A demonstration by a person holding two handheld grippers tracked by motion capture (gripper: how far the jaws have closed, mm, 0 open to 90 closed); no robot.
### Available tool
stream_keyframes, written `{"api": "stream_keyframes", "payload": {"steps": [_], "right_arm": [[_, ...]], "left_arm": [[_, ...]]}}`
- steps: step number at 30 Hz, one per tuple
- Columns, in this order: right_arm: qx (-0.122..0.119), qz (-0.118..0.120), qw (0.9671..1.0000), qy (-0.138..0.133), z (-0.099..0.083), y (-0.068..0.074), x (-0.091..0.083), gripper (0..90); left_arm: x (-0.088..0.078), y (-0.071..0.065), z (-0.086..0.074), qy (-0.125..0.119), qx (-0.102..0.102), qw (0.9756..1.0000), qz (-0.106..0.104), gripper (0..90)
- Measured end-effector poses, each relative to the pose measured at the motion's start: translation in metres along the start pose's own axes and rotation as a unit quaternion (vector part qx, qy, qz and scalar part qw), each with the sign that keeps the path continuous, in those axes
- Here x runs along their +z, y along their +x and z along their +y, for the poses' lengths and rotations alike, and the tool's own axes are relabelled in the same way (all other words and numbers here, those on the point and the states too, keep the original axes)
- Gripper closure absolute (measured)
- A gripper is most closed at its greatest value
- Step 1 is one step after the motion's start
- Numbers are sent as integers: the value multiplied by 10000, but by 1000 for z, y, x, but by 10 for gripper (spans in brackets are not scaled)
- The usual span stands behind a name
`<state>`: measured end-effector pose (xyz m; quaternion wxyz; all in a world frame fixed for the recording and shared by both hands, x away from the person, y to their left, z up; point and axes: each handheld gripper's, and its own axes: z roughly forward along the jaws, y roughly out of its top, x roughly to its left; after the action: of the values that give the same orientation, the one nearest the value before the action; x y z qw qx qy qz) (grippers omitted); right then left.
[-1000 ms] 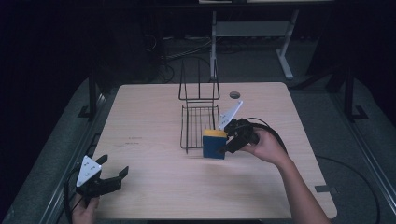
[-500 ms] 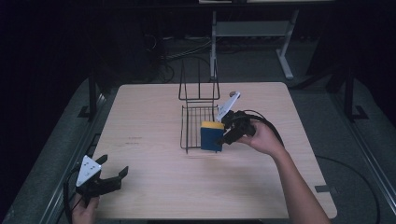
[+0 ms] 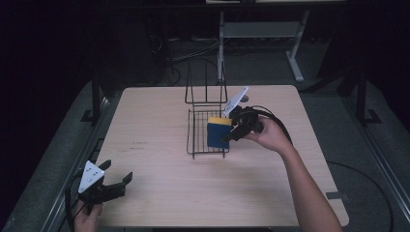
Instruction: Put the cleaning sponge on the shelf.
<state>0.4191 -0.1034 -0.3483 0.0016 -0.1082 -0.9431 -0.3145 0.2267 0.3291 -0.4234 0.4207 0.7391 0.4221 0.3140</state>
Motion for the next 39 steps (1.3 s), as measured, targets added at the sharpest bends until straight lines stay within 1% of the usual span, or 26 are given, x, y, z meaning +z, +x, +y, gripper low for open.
{"api": "stream_keyframes", "payload": {"steps": [5, 7, 9, 17, 19, 23, 24, 25, 26, 28, 30, 31, 33, 35, 36, 39], "right_arm": [[13, -35, 10000, 5, 2, -8, 0, 568], [71, 4, 10000, -65, 0, -12, -1, 568], [101, -43, 9999, -50, -2, -16, 0, 568], [166, 6, 9999, -35, -5, -23, 3, 568], [146, -4, 9999, 13, -3, -24, 4, 568], [89, 3, 10000, 13, 2, -27, 3, 568], [32, -45, 10000, 21, 3, -28, 3, 568], [75, -56, 10000, -20, 3, -28, 3, 568], [123, -12, 9999, -89, 3, -29, 2, 568], [150, -29, 9998, -121, 3, -32, 2, 568], [146, -12, 9998, -130, 2, -35, 3, 568], [173, -18, 9998, -122, 1, -36, 4, 568], [243, 43, 9996, -144, 1, -38, 6, 568], [253, 31, 9996, -95, 1, -39, 8, 568], [288, 51, 9995, -114, 1, -40, 9, 568], [293, 45, 9995, -125, -1, -44, 11, 568]], "left_arm": [[0, 0, 0, 4, -2, 10000, -3, 139], [0, 0, 0, 3, 4, 10000, 3, 139], [0, 0, 0, -1, 8, 10000, 3, 139], [1, 0, 0, 14, 17, 10000, 0, 139], [1, 0, 0, 19, 16, 10000, 1, 139], [0, 0, -1, 5, -1, 10000, -3, 139], [0, 1, -1, 7, 3, 10000, -1, 139], [0, 1, -1, 10, 3, 10000, 1, 139], [0, 1, -1, 11, 1, 10000, 1, 139], [0, 0, 0, 6, 11, 10000, -4, 139], [0, 0, 0, 13, 15, 10000, -4, 139], [1, 0, 0, 17, 21, 10000, -2, 139], [1, 0, 0, 30, 20, 10000, -10, 139], [1, 0, -1, 31, 23, 10000, -4, 139], [1, 1, -1, 31, 22, 10000, 2, 139], [1, 1, -1, 33, 21, 10000, -4, 139]]}}
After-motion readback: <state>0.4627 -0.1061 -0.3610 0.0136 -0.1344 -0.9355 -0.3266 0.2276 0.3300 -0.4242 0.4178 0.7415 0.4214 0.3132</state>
